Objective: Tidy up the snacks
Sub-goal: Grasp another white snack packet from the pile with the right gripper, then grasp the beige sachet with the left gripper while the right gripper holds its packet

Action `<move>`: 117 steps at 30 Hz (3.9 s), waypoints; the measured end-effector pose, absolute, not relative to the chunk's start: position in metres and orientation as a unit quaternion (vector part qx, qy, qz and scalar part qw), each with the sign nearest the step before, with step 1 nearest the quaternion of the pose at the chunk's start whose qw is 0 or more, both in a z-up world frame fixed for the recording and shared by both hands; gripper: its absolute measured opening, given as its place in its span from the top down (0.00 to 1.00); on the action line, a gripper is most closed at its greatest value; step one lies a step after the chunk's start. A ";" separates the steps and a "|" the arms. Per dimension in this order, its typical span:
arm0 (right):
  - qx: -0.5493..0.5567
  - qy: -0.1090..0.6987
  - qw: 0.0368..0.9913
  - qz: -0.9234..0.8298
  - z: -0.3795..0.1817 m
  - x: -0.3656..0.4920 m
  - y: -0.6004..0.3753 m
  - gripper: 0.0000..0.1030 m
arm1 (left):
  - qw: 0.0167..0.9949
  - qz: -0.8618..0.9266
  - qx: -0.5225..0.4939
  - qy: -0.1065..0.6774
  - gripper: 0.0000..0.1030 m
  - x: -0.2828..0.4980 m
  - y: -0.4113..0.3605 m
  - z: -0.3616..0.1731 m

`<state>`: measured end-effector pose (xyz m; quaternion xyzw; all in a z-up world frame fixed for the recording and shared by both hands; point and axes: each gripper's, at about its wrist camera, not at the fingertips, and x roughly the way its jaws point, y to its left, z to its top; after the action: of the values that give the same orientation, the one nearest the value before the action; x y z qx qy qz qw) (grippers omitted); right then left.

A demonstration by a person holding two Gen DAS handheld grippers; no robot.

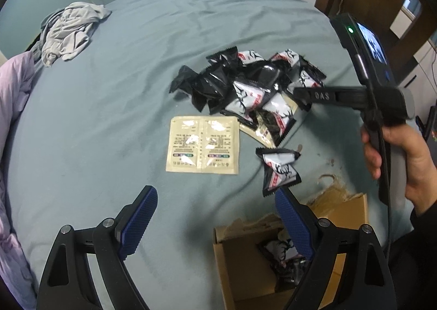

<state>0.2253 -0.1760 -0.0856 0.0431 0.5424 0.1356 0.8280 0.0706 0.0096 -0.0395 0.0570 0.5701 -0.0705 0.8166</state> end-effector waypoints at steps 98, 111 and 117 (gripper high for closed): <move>0.152 0.516 0.828 0.161 -0.034 0.049 -0.228 0.68 | 0.762 -0.131 0.090 0.627 0.92 0.139 -0.009 -0.114; 0.136 0.489 0.848 0.153 -0.020 0.030 -0.225 0.68 | 0.826 -0.118 0.011 0.551 0.92 0.080 0.035 -0.016; 0.121 0.485 0.852 0.157 -0.017 0.025 -0.221 0.68 | 0.828 -0.151 0.009 0.539 0.92 0.047 0.019 -0.001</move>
<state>0.0250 -0.2212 -0.0170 0.1208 0.4845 0.1574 0.8520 0.0474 0.0194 -0.0011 0.0095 0.5395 -0.1511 0.8283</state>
